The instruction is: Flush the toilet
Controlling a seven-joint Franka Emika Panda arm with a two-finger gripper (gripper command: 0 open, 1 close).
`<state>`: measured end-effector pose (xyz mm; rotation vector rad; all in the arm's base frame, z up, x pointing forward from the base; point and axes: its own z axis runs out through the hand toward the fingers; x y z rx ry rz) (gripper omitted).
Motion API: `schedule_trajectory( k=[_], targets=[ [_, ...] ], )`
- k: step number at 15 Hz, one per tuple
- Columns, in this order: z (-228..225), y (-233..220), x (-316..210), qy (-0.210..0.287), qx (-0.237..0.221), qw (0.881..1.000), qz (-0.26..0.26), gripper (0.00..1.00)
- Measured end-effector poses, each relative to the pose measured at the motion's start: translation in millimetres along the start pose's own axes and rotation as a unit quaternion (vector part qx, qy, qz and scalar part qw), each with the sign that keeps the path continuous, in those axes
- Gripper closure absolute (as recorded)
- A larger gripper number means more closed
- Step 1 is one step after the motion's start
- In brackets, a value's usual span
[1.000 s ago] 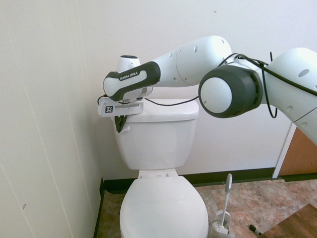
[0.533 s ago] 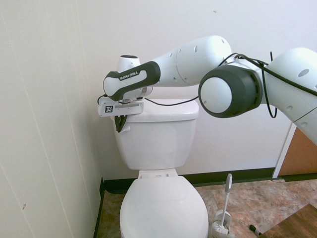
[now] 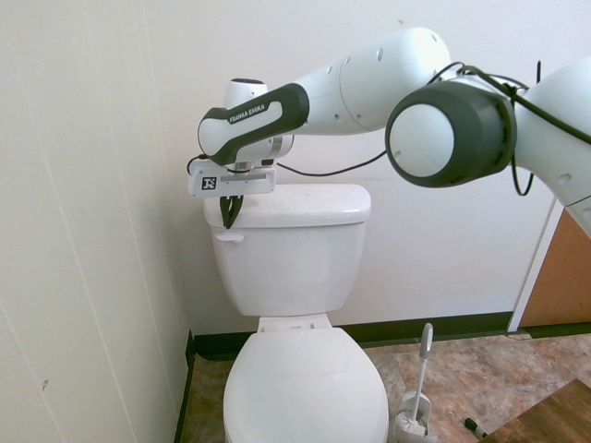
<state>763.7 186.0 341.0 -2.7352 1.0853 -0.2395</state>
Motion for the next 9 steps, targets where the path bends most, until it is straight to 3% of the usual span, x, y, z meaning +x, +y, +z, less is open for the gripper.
schedule_trajectory(
  k=[9],
  targets=[
    [-84.7,58.6,-25.8,-0.006,-0.025,1.0,0.014,1.0]
  ],
)
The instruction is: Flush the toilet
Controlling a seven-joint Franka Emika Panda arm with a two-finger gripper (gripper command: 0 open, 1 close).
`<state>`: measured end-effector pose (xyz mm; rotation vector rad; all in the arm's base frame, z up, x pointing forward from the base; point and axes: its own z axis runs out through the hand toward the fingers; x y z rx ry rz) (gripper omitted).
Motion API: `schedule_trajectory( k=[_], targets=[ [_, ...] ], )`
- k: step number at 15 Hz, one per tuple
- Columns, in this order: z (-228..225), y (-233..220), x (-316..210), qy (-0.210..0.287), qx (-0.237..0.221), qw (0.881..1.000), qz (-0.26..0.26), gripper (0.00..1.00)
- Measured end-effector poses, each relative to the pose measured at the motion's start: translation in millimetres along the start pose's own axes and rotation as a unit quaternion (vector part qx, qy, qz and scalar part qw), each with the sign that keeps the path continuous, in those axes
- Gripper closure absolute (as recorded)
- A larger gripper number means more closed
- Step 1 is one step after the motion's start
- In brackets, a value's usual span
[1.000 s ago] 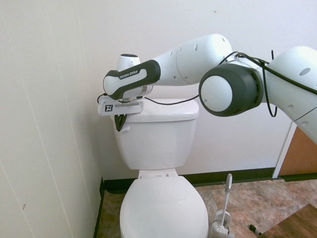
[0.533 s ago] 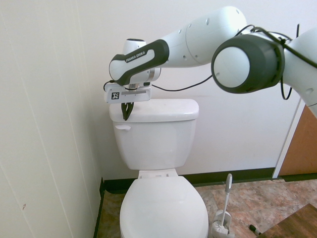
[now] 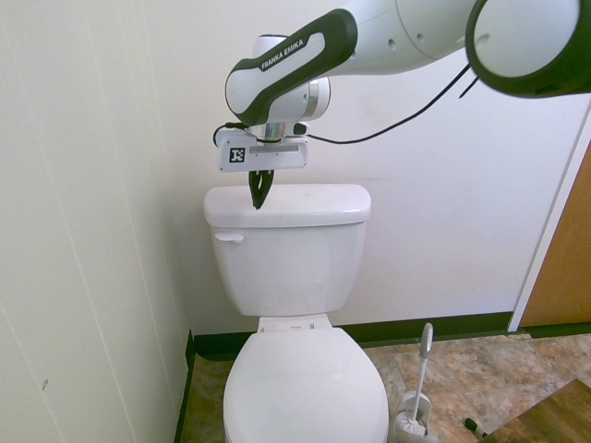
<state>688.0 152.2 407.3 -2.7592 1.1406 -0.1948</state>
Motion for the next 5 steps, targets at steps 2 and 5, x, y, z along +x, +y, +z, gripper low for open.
schedule_trajectory(
  k=[2,5],
  targets=[
    [-8.3,13.8,-12.9,0.002,0.004,1.0,-0.001,1.0],
    [-8.6,43.5,-30.9,0.004,0.003,1.0,0.0,1.0]
  ],
)
